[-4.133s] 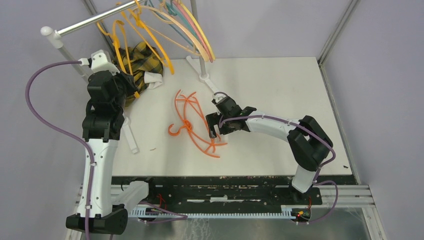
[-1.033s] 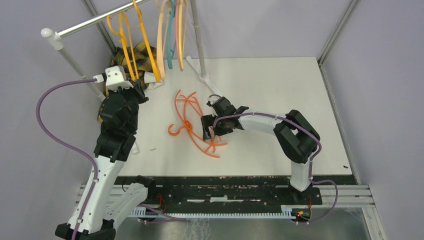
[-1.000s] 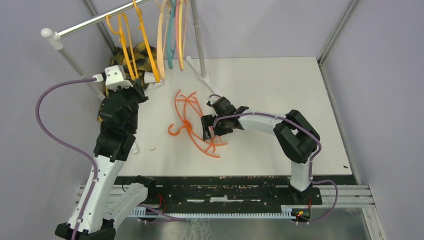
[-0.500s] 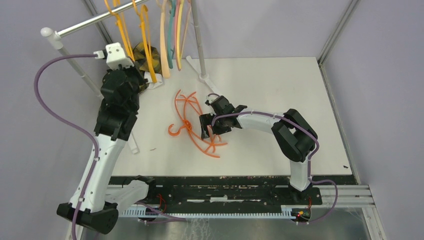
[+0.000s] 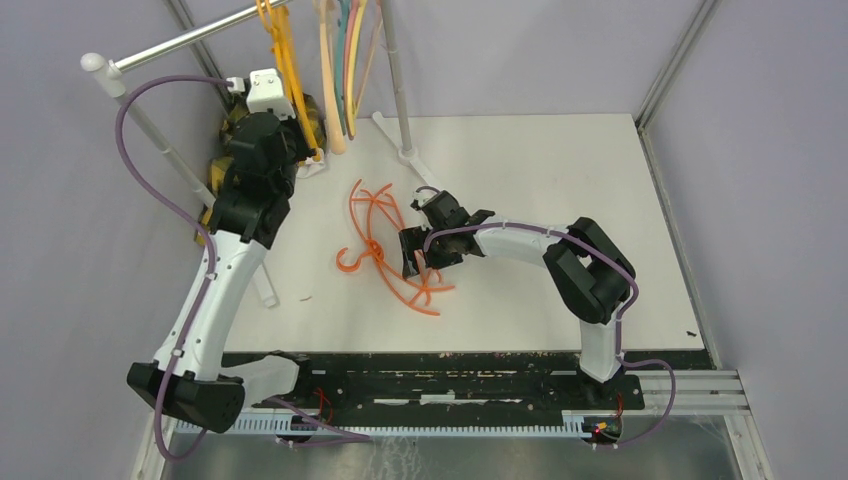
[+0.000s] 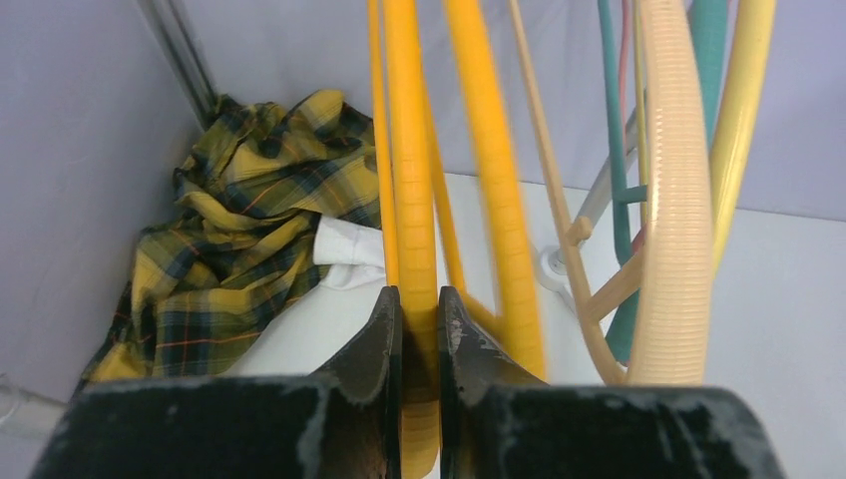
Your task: Organize the hangers
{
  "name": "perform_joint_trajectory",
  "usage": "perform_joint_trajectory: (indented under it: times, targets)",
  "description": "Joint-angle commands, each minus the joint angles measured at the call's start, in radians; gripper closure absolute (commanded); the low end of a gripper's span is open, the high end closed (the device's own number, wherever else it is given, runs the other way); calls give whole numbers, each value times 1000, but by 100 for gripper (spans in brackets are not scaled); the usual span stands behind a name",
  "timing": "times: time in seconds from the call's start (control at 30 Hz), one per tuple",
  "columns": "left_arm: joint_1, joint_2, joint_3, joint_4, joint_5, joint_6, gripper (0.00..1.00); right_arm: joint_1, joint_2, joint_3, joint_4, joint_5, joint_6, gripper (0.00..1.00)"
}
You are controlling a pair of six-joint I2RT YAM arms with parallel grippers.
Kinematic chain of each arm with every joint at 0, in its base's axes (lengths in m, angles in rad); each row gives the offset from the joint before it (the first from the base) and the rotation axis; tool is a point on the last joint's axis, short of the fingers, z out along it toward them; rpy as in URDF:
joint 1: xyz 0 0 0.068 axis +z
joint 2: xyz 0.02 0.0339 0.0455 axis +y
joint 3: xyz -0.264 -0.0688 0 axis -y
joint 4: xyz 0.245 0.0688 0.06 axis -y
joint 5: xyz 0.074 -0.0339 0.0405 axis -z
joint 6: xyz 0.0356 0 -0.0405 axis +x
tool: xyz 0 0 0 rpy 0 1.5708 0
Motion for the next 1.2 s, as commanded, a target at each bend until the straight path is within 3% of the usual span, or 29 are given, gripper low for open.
perform_joint_trajectory:
  times: [0.0,0.47,0.7,0.77,1.0,1.07,1.1,1.17]
  targets:
    - [-3,63,57,22,163,-21,97,-6,-19,-7,33,-7,-2,0]
    - [-4,148,71,90,373,-55,96,-12,-41,-13,11,15,-31,0]
    - [-4,84,81,40,375,-42,51,-12,-63,-14,-2,30,-47,0]
    - [-4,76,93,20,389,-38,43,-12,-63,-13,-2,32,-47,0]
    - [-2,52,95,-12,401,-27,31,-12,-62,-9,-10,30,-54,0]
    - [-2,38,90,-23,404,-25,7,-12,-63,-4,-23,40,-64,0]
    - [-2,28,85,-26,408,-26,1,-12,-63,0,-29,46,-70,0]
    - [-2,2,71,-32,418,-30,1,-12,-65,6,-39,55,-81,0]
